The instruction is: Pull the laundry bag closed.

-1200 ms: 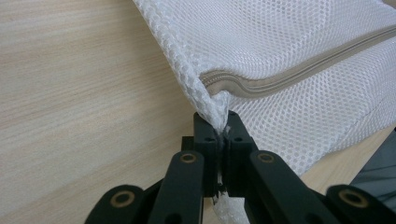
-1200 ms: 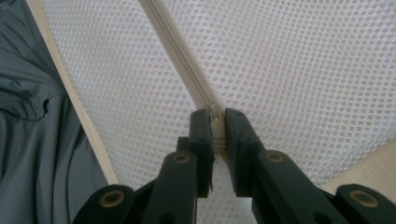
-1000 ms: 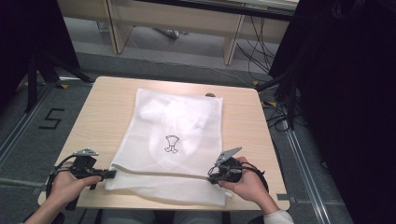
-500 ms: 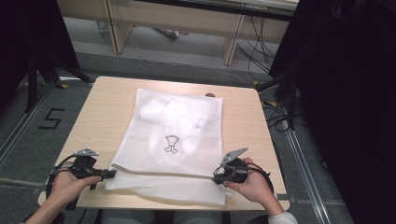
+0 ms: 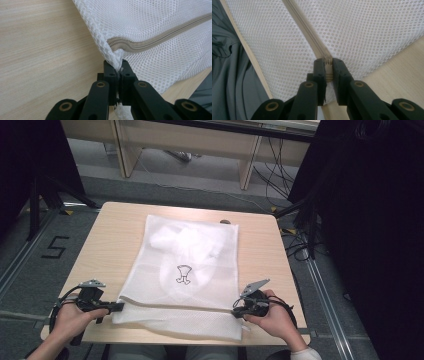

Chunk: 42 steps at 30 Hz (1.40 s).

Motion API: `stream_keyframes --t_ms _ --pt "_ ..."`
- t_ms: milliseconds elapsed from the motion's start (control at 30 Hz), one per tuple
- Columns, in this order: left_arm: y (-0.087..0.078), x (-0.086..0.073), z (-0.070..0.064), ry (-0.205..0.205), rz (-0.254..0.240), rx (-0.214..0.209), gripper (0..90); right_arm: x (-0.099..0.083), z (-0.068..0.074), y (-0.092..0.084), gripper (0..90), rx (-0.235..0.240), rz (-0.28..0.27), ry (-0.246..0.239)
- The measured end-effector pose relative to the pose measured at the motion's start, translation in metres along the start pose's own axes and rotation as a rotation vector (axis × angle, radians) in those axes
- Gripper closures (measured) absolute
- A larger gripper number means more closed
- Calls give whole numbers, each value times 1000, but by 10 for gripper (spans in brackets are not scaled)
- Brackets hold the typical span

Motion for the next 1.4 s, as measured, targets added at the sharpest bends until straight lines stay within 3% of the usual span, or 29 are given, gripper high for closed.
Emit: stream_keyframes --t_ms 33,67,100,233,300,333,500,567,667,733,900,967,1033,1067,1200,1300,1333,1400 --pt "0 0 0 -4 -5 2 862 -1 0 0 826 -3 7 8" --pt "0 0 0 -5 -4 -1 863 -1 -3 1 826 -3 2 -25" --pt "0 0 0 -4 -4 -1 863 -2 -1 0 826 -4 8 2" --pt "2 1 0 -24 -13 5 862 -4 -2 0 826 -2 15 -2" --pt "0 -1 0 4 6 0 862 -5 -2 1 826 6 12 -14" --pt "1 0 0 -4 -6 2 862 -6 -1 0 826 5 22 19" --pt "3 -2 -1 -8 12 -1 860 -8 -2 2 826 4 29 5" --pt "3 -6 1 16 42 3 857 -7 -2 3 825 -8 31 -6" --pt "5 -9 0 17 66 6 845 -8 -1 5 824 3 41 -3" --pt "7 -10 0 3 68 5 833 -9 0 5 821 8 40 1" --pt "7 -12 0 26 76 18 800 -8 -2 8 782 -11 39 -22" --pt "9 -9 -1 9 40 32 765 -5 -1 8 722 -7 19 -14" --pt "9 -10 0 5 43 44 676 0 0 8 659 0 -21 -4" --pt "6 -11 1 32 51 45 635 2 0 9 647 -3 -42 5" --pt "-2 -3 5 64 -42 104 468 15 -11 6 580 -54 -154 46" --pt "-11 2 10 95 -85 128 378 23 -23 -2 550 -95 -266 132" --pt "-12 6 10 70 -131 134 360 22 -28 -5 543 -107 -281 170" --pt "-17 9 13 75 -149 148 321 20 -37 -8 531 -133 -308 218"
Point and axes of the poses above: each handheld gripper's, and its own axes: y roughly forward along the jaws, x roughly out of its top, z roughly to its left, the point moved 10 cm from there along y, roughly forward along the jaws
